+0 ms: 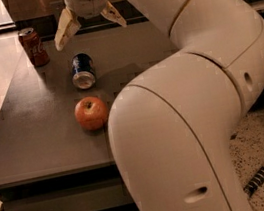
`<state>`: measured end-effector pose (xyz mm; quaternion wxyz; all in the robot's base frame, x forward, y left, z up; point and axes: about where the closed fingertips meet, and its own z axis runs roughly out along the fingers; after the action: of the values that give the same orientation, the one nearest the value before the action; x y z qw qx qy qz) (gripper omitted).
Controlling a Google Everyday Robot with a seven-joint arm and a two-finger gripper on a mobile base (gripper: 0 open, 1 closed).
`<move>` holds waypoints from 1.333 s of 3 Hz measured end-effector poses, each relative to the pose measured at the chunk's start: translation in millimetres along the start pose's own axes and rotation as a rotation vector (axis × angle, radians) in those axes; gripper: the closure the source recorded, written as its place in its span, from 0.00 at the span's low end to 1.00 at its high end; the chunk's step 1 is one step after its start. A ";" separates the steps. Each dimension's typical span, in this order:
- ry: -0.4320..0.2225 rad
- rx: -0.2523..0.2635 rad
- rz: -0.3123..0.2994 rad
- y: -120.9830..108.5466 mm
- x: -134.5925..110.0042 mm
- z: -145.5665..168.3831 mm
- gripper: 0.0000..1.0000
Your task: Place pepsi can upright
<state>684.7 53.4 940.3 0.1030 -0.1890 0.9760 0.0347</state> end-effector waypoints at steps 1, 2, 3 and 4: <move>0.036 0.016 0.057 4.9 -14.1 27.7 0.00; 0.067 0.013 0.089 8.0 -20.3 48.5 0.00; 0.098 0.008 0.110 11.6 -24.9 67.9 0.00; 0.136 -0.002 0.124 15.6 -26.4 88.3 0.00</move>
Offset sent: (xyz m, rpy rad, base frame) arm -0.0307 -0.0214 -0.0462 -0.2324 0.4033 -0.1338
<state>719.4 86.8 860.1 0.0340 -0.1300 0.9905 0.0288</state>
